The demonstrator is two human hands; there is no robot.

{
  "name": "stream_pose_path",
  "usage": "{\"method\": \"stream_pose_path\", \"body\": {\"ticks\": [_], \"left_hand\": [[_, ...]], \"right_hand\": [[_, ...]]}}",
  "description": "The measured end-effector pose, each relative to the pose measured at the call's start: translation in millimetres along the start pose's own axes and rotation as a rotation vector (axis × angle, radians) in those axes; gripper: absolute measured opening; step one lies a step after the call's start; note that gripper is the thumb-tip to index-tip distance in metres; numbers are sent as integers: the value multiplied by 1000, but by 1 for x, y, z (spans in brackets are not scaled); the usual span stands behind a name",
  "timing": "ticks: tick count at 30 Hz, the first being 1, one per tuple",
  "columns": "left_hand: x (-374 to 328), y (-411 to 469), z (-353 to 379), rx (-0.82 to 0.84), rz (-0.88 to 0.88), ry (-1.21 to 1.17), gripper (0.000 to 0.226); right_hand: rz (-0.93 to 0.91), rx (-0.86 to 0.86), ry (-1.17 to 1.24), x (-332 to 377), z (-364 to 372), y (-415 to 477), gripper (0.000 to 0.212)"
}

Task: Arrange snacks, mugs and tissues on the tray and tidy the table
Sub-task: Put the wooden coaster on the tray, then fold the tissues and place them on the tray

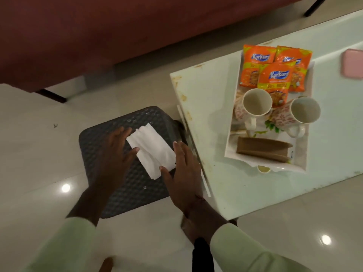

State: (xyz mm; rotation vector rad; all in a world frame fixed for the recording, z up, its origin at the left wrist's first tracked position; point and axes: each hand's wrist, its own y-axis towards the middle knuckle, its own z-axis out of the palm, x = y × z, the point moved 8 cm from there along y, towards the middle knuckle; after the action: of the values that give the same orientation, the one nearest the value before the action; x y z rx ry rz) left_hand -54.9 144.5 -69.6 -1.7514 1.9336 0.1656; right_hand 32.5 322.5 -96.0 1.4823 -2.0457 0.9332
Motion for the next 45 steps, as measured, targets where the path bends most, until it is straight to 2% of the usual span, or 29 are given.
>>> {"method": "stream_pose_path", "body": {"ticks": [3,5,12,15,18,21,23,26,29,32,35,40,45], "left_hand": [[15,11,19,32,-40,-73,56],[22,17,28,19,-48,-41,59],[29,33,43,-72,-71,5,68],[26,39,45,-49,-95,-109,70],[22,36,46,12,-178,-157,61],[14,29,42,54,-262,-249,49],[8,21,39,96,-305,-348,33],[-20,4,45,194,-344,-585,20],[-66,-16,54,278,-343,-772,26],[-116,-29,78,383,-324,-950,39],[-158,-37,103,486,-303,-1019,39],[-209,-32,130,533,-236,-995,30],[-250,-21,145,558,-134,-976,33]], "right_hand": [[35,62,-23,-5,27,-1,73],[52,76,-47,-7,38,-2,71],[26,-20,-135,-10,42,1,42],[-19,-90,-165,-4,34,3,34],[-46,-143,-155,-1,22,4,27],[11,-157,22,-12,0,5,20],[47,-142,173,-20,-21,5,21],[58,-124,290,-37,-69,1,23],[150,-156,428,-67,-121,-10,30],[287,-147,645,-102,-165,-24,46],[409,-103,827,-134,-194,-35,61],[604,74,1040,-181,-216,-48,41],[616,54,979,-215,-244,-44,25]]}}
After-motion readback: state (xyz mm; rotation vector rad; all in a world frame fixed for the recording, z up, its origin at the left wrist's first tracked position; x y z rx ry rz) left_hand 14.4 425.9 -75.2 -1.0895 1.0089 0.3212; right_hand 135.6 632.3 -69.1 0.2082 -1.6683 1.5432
